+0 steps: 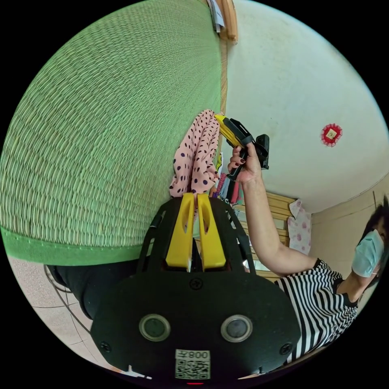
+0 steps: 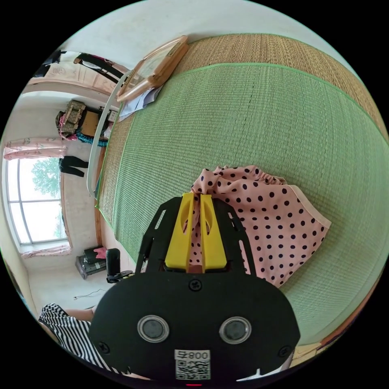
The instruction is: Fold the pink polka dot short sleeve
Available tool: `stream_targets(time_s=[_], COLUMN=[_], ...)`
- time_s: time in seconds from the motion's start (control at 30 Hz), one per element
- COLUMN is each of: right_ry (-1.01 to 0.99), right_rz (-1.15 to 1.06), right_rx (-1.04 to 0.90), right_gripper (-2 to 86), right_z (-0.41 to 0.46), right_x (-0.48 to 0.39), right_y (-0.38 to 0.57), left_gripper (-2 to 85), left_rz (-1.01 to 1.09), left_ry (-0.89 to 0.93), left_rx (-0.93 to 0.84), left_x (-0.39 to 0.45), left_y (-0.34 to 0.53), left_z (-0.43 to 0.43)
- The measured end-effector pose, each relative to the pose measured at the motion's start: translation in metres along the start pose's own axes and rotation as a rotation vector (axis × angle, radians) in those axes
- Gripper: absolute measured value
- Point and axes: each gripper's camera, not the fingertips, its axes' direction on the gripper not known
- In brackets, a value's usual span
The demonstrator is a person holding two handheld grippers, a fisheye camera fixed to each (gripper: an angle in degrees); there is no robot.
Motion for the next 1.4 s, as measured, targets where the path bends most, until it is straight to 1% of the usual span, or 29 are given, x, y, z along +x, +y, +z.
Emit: stream_targets(time_s=[0.13,0.27,0.33,0.43,0.53,0.6,0.67,0.7,0.8,0.9,0.97,1.03,1.1,1.2,1.23,1.27,1.33,1.4], right_ry=[0.033,-0.010,-0.012,0.080,0.198,0.283,0.397,0.417,0.465,0.438,0.343,0.264,0.249,0.219,0.168,0.104,0.067,0.054], right_rz=[-0.032,-0.081,-0.101,-0.126,-0.150,-0.154,-0.164,-0.174,-0.225,-0.243,-0.231,-0.245,-0.229,-0.182,-0.149,-0.131,-0.142,-0.169], right_rx=[-0.007,0.027,0.046,0.074,0.054,0.012,-0.067,-0.079,-0.043,-0.016,-0.059,0.004,0.061,-0.030,-0.060,-0.037,0.021,0.060], right_gripper=[3.8,5.4,5.5,4.1,2.2,1.1,0.2,0.1,-0.1,0.0,0.1,0.2,0.2,0.2,0.2,0.2,0.1,0.1], right_z=[0.012,0.008,0.004,0.006,0.024,0.043,0.073,0.079,0.084,0.083,0.073,0.056,0.045,0.058,0.062,0.053,0.036,0.018], right_x=[-0.008,-0.014,-0.016,-0.018,-0.021,-0.023,-0.023,-0.023,-0.027,-0.018,-0.011,-0.010,-0.005,0.019,0.031,0.039,0.042,0.043], right_y=[-0.003,0.006,0.014,0.023,0.018,0.011,0.002,0.002,0.009,0.019,0.018,0.024,0.028,0.020,0.019,0.023,0.034,0.050], left_gripper=[1.1,0.6,0.4,0.3,0.2,0.2,0.2,0.2,0.2,0.2,0.2,0.1,0.1,0.1,0.1,0.1,0.1,0.1], left_rz=[0.005,0.026,0.068,0.165,0.260,0.296,0.306,0.293,0.303,0.298,0.297,0.303,0.299,0.289,0.289,0.292,0.307,0.323], left_ry=[-0.018,-0.050,-0.079,-0.153,-0.248,-0.411,-0.466,-0.465,-0.470,-0.466,-0.469,-0.483,-0.493,-0.492,-0.497,-0.508,-0.527,-0.505], left_rx=[0.000,0.002,0.012,0.005,-0.042,-0.087,-0.152,-0.175,-0.188,-0.185,-0.179,-0.184,-0.193,-0.200,-0.201,-0.202,-0.193,-0.170], left_x=[0.003,0.008,0.016,0.035,0.051,0.055,0.053,0.051,0.052,0.052,0.053,0.055,0.054,0.054,0.054,0.056,0.060,0.064], left_y=[0.002,0.010,0.014,0.015,0.007,0.001,-0.003,-0.004,-0.002,0.003,0.006,0.010,0.013,0.016,0.017,0.020,0.025,0.033], left_z=[-0.012,-0.026,-0.030,-0.029,-0.015,0.001,0.015,0.021,0.028,0.032,0.034,0.037,0.044,0.050,0.051,0.053,0.055,0.056])
